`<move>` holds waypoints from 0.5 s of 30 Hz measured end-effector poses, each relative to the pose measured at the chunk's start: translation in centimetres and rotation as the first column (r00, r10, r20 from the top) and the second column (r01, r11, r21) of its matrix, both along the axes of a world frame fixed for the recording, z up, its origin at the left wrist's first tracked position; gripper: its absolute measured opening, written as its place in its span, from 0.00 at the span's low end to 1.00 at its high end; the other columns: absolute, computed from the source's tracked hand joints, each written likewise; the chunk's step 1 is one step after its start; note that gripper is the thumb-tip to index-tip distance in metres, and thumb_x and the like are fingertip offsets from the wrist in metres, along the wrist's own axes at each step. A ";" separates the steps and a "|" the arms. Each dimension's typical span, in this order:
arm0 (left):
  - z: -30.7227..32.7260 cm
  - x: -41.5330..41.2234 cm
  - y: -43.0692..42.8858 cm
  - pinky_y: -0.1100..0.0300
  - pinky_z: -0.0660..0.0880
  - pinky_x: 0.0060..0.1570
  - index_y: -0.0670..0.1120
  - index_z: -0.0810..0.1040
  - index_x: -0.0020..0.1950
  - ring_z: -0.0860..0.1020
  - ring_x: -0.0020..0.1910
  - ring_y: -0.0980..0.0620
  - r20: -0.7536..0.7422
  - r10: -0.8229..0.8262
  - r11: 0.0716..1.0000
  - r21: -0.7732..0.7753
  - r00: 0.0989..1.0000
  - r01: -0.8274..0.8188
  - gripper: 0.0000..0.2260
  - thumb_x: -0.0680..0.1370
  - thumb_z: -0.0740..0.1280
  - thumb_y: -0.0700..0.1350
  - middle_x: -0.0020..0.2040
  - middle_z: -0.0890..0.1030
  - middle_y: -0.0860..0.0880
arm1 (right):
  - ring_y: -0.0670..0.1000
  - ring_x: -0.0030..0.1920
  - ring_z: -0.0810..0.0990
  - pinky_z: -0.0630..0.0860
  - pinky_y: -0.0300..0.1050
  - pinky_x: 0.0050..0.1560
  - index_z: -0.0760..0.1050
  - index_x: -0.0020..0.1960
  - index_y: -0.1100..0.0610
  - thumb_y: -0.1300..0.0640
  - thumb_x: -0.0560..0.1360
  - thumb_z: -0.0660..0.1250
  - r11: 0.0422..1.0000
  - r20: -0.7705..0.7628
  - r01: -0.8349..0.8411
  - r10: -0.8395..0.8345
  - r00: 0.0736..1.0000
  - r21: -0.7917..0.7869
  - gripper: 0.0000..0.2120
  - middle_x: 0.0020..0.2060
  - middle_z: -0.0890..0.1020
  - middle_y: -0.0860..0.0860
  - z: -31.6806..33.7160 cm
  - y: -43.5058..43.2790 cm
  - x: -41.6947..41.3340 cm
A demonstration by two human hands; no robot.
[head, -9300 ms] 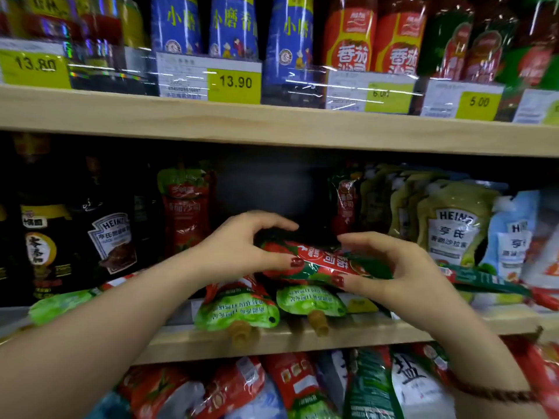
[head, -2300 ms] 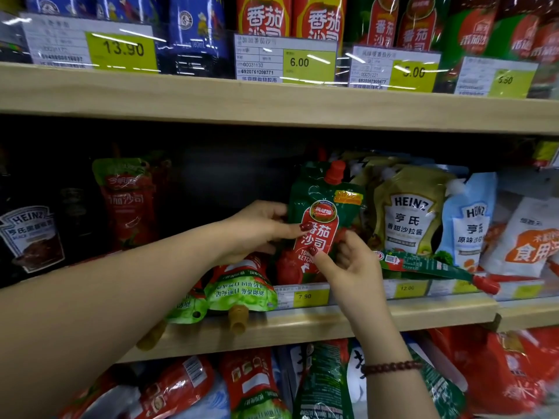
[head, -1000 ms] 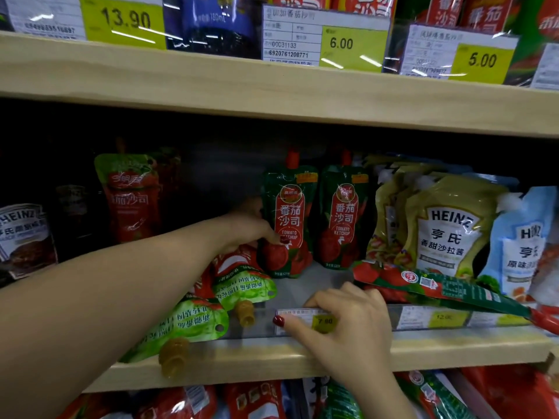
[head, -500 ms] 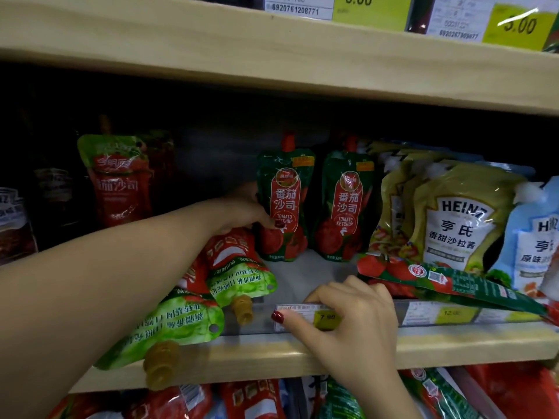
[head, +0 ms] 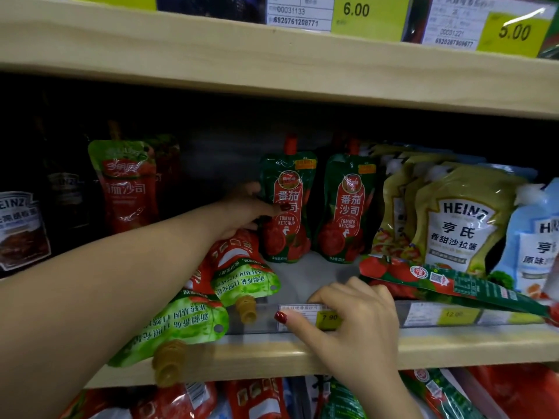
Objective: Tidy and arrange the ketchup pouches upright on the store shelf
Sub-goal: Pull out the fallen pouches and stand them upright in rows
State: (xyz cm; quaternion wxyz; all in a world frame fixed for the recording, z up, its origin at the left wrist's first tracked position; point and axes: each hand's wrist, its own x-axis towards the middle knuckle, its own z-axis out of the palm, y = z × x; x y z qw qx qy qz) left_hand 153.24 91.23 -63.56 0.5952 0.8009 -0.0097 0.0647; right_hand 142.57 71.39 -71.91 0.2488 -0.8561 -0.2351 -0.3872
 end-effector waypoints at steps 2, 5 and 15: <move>0.3 -0.3 -0.1 0.56 0.75 0.44 0.53 0.75 0.50 0.77 0.50 0.50 0.000 -0.007 1.000 0.015 1.000 0.007 0.14 0.69 0.74 0.41 0.47 0.79 0.52 | 0.44 0.31 0.69 0.63 0.44 0.35 0.72 0.28 0.47 0.30 0.66 0.63 1.000 0.007 0.001 -0.001 1.000 0.001 0.21 0.23 0.72 0.41 0.0 0.0 0.0; 0.9 -1.1 0.2 0.56 0.77 0.46 0.53 0.76 0.47 0.78 0.49 0.51 0.006 -0.004 0.999 0.042 1.000 0.004 0.12 0.69 0.74 0.41 0.47 0.80 0.51 | 0.44 0.31 0.68 0.64 0.44 0.35 0.72 0.28 0.47 0.31 0.65 0.63 1.000 -0.001 -0.001 0.001 1.000 0.003 0.20 0.24 0.72 0.41 0.0 0.0 0.0; 3.4 -8.1 1.9 0.55 0.77 0.54 0.44 0.76 0.58 0.81 0.50 0.51 0.047 -0.010 0.999 -0.032 0.999 0.011 0.14 0.73 0.70 0.42 0.50 0.82 0.45 | 0.47 0.38 0.76 0.59 0.44 0.41 0.79 0.37 0.47 0.34 0.65 0.66 1.000 -0.066 -0.005 0.006 0.998 0.006 0.17 0.32 0.79 0.41 0.5 0.0 -1.0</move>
